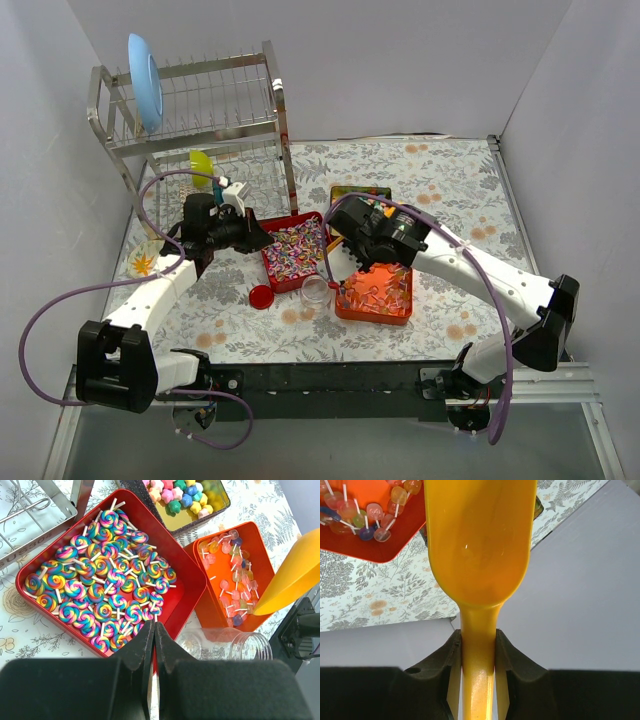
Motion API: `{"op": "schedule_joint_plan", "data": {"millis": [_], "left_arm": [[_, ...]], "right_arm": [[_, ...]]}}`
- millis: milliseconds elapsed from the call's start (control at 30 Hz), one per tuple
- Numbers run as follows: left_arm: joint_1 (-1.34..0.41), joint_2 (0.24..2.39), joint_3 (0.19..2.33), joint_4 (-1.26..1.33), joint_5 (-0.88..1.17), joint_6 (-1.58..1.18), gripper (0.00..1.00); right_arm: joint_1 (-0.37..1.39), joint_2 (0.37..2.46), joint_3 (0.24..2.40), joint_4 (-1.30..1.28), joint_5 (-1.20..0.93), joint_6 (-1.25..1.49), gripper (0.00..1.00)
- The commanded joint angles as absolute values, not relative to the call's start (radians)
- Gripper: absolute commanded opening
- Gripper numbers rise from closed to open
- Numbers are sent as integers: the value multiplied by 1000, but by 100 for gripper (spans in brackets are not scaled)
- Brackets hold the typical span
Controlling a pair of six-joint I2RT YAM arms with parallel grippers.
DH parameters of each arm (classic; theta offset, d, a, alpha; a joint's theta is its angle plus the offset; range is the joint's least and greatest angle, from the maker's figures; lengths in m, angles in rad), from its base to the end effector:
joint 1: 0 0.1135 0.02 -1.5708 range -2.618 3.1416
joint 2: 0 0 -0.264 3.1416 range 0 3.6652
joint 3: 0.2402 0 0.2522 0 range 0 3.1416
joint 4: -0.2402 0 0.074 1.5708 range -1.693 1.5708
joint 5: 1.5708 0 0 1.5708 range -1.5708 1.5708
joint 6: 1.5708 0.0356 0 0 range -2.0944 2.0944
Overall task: Pack the candies
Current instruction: Place the fake candies in the packing bottle.
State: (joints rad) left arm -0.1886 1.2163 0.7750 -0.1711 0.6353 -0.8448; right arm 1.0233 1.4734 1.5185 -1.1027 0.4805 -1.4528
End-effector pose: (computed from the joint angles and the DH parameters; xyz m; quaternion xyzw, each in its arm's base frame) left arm 0.2509 -0.0694 0.2517 -0.1353 0.8444 -0.4574 0.2439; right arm 0.1641 0.2375 0.3553 -0.8682 0.3640 -0.2774 0.1918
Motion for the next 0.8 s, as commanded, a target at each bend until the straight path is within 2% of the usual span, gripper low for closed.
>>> {"op": "schedule_joint_plan", "data": {"millis": [0, 167, 233, 267, 300, 367, 467, 567, 767], "left_arm": [[-183, 1198, 778, -152, 662, -831, 2], [-184, 1183, 807, -170, 784, -825, 16], [-187, 1170, 818, -172, 842, -847, 15], [-198, 1169, 831, -166, 854, -862, 7], [-204, 1170, 836, -163, 867, -876, 4], [-222, 1183, 848, -143, 893, -926, 3], [-229, 1241, 873, -127, 948, -1001, 50], [-235, 1287, 903, -126, 934, -1041, 59], [-239, 1365, 940, -107, 957, -1088, 60]], "right_arm": [[1011, 1460, 1508, -1287, 543, -1574, 1], [960, 1474, 1480, -1273, 428, -1395, 1], [937, 1482, 1474, -1250, 385, -1333, 1], [933, 1483, 1476, -1220, 371, -1315, 1], [927, 1488, 1476, -1209, 359, -1301, 1], [927, 1494, 1482, -1180, 333, -1260, 1], [925, 1531, 1563, -1125, 286, -1201, 1], [923, 1562, 1632, -1094, 252, -1152, 1], [923, 1574, 1660, -1033, 232, -1121, 1]]}}
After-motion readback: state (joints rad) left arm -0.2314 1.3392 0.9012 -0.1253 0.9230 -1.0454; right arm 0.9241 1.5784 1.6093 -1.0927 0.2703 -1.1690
